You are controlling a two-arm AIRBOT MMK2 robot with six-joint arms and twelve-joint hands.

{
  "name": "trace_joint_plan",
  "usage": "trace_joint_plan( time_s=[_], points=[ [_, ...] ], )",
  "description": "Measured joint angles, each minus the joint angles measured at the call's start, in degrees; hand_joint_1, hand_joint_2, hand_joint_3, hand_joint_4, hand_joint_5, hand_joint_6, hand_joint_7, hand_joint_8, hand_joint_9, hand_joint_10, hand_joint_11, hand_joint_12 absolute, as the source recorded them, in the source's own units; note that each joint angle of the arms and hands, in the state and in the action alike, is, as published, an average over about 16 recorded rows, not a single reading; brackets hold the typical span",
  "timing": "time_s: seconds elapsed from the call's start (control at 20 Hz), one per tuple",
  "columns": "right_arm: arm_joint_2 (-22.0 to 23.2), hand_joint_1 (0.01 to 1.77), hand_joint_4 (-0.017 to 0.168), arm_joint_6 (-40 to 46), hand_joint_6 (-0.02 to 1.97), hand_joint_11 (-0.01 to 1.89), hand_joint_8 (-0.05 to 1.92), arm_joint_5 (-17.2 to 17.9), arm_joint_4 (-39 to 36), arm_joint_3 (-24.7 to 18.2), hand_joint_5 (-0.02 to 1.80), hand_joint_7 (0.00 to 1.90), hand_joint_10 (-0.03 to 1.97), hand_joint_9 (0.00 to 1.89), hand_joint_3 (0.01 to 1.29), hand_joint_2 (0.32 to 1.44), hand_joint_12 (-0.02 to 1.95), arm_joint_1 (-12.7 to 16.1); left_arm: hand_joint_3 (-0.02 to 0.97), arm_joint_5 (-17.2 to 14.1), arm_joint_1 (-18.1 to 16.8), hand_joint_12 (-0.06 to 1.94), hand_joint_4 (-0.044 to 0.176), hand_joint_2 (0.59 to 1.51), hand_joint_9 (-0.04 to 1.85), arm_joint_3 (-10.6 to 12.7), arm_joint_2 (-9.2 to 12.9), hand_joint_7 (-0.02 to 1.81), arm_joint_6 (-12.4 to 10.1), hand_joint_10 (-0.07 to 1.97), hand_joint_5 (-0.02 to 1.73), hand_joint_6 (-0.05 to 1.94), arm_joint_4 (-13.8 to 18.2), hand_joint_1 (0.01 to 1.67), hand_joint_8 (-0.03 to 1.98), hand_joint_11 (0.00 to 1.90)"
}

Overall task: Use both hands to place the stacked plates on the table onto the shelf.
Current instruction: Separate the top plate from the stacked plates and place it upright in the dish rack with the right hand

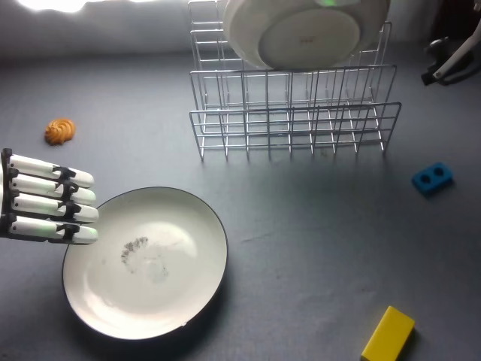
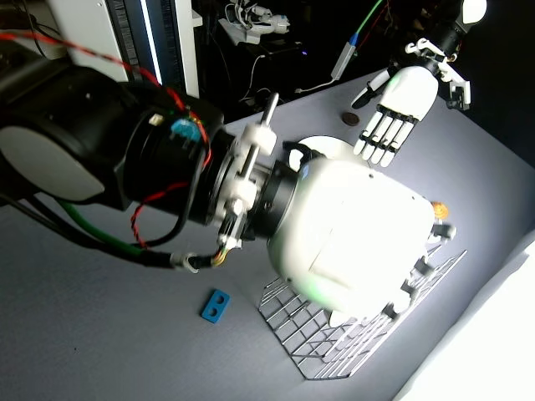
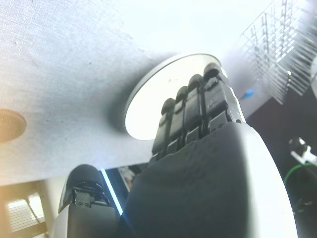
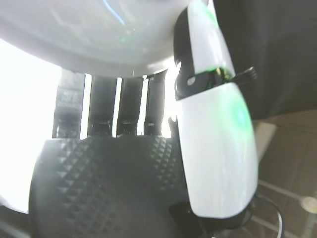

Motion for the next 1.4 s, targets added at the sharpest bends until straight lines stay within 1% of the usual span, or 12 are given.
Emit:
trace_joint_plan(
  time_s=[0.5,0.85,1.15,1.3,1.4],
  points=[
    [-2.5,1.21,-0.006,-0.4,0.91,0.75,1.0,0.4,1.8,3.7,0.89,1.03,0.57,1.08,0.01,1.05,1.24,-3.3,0.012,0.5,-0.1,0.01,0.006,1.092,0.02,-0.4,0.1,0.02,0.0,0.01,0.02,0.01,-0.4,0.02,0.01,0.02],
    [-3.9,1.21,-0.008,-0.9,0.91,0.75,1.01,1.6,1.8,5.9,0.88,1.03,0.58,1.08,0.01,1.05,1.24,-5.6,0.012,0.6,-0.2,0.01,0.005,1.093,0.02,-0.6,0.2,0.03,0.0,0.01,0.02,0.01,-0.6,0.02,0.01,0.02],
    [-4.6,1.21,-0.008,-1.2,0.94,0.75,1.03,2.6,1.9,7.1,0.86,1.01,0.59,1.05,0.01,1.06,1.27,-7.0,0.013,0.7,-0.2,0.01,0.006,1.094,0.02,-0.6,0.2,0.02,0.0,0.01,0.02,0.01,-0.7,0.02,0.01,0.02],
    [-4.8,1.2,-0.008,-1.3,0.97,0.72,0.99,2.9,1.8,7.3,0.83,0.98,0.6,1.0,0.01,1.07,1.3,-7.5,0.013,0.7,-0.3,0.01,0.006,1.094,0.02,-0.8,0.2,0.02,0.0,0.01,0.02,0.01,-0.8,0.02,0.01,0.02],
    [-4.8,1.19,-0.007,-1.3,0.91,0.68,0.9,3.1,1.8,7.4,0.81,0.95,0.6,0.95,0.01,1.07,1.33,-7.6,0.013,0.7,-0.4,0.01,0.006,1.094,0.02,-0.9,0.2,0.02,0.0,0.01,0.02,0.01,-0.8,0.02,0.01,0.02]
  ],
)
